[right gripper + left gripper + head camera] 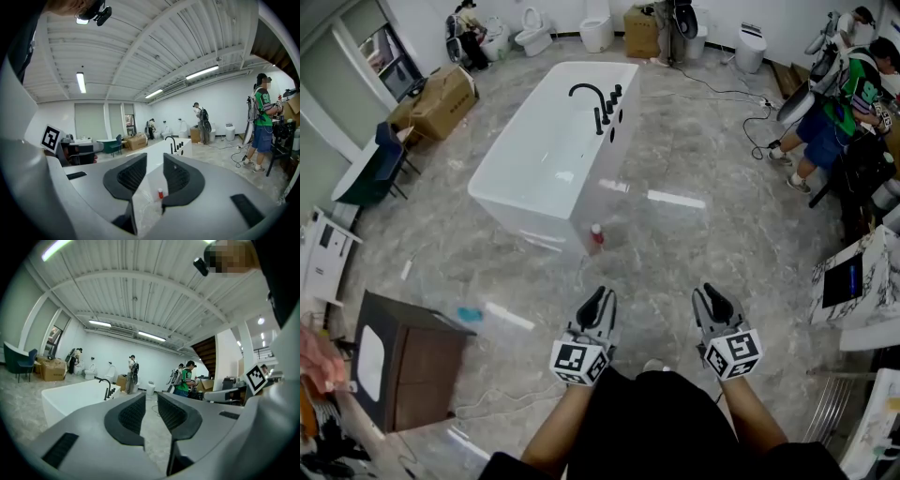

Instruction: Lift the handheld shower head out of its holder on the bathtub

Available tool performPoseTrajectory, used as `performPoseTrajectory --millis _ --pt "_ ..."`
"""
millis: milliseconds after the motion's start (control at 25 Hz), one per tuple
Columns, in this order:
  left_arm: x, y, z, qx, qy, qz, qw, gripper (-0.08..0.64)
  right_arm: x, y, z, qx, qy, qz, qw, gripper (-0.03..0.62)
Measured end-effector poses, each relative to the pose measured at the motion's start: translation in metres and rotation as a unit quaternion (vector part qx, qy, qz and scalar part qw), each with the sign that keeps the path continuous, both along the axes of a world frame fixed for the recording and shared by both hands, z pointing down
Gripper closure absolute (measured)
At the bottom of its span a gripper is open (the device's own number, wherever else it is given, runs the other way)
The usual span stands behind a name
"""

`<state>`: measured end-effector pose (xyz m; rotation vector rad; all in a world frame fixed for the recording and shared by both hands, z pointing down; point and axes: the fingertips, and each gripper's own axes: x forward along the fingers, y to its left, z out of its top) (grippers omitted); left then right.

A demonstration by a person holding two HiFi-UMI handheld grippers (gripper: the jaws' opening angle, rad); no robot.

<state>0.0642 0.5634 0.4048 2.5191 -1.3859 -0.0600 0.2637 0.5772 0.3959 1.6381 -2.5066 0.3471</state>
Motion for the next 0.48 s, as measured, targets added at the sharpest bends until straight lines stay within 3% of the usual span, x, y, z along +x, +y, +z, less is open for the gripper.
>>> performPoseTrajectory --millis 80,160,480 --pt "0.002 -0.001 0.001 -0.007 0.013 0.014 0.9998 0.424 -0.001 -0.004 0.004 -0.010 -0.001 0.000 1.000 0.434" --pt "0.007 -0.003 0.003 -0.008 0.004 0.023 0.9997 0.382 -0.001 -0.007 0.005 -0.016 -0.008 -0.005 1.000 0.423" --pt "0.013 -0.006 0.014 -0.012 -0.014 0.007 0.9998 0.371 0.010 -0.004 0.008 -0.015 -0.017 -0.007 1.000 0.423"
